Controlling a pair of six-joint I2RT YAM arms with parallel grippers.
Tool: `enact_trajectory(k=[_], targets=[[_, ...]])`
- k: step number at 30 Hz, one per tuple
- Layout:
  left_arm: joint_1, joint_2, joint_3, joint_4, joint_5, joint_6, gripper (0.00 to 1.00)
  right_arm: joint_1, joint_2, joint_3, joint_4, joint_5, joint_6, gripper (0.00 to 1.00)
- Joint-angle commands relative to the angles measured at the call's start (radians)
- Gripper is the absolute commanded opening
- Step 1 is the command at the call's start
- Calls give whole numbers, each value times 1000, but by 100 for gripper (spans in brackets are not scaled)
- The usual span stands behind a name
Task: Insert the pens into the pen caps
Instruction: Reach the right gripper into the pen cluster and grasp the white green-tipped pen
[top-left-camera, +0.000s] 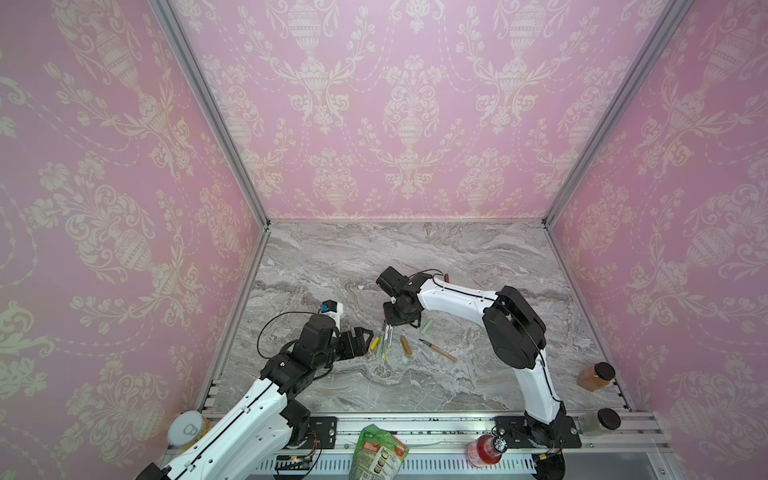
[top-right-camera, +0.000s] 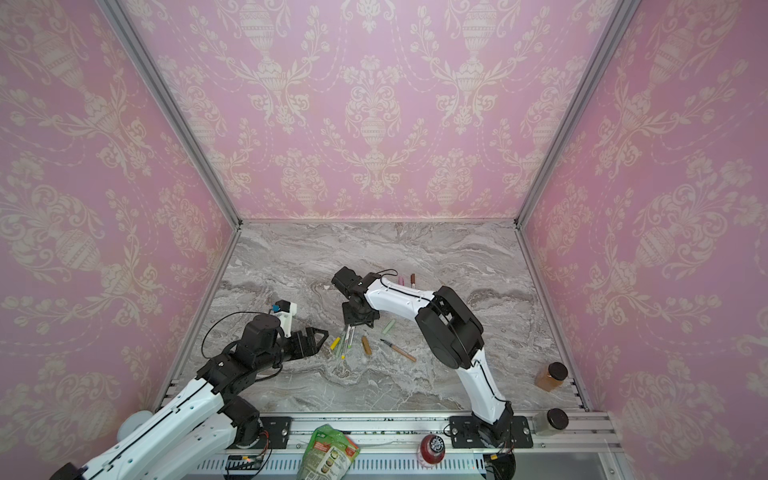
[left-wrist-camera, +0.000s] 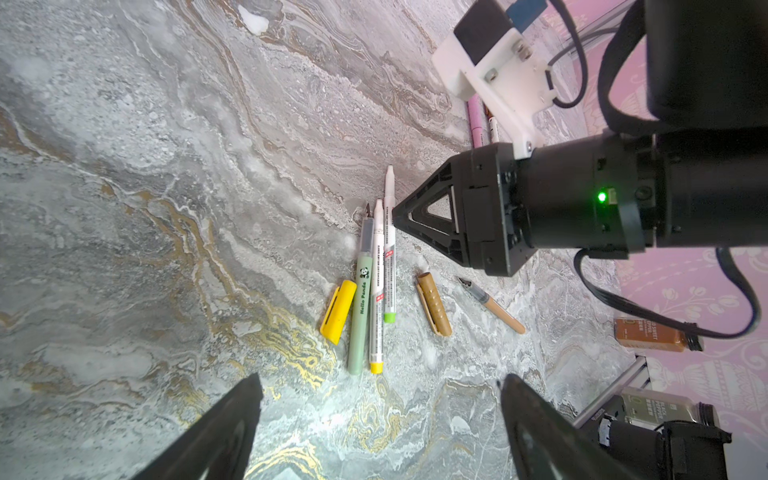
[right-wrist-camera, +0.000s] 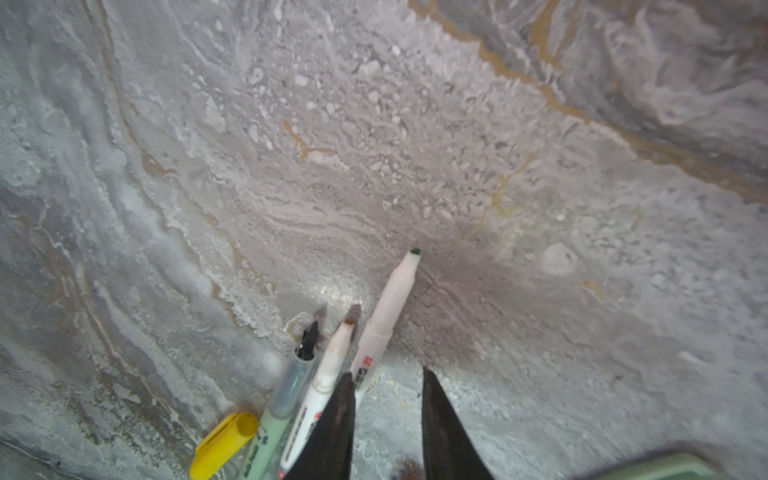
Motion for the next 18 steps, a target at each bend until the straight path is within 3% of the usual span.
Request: enact_trajectory(k=[1, 9, 18], targets=[[6, -33, -25, 5, 13, -7, 94, -1, 28, 56, -48, 47, 15, 30], [6, -129, -41, -58, 11, -10, 95, -1, 66, 67, -52, 64, 23, 29], [6, -121, -39, -58, 35, -2, 95, -2, 81, 44, -65, 136, 6, 24]])
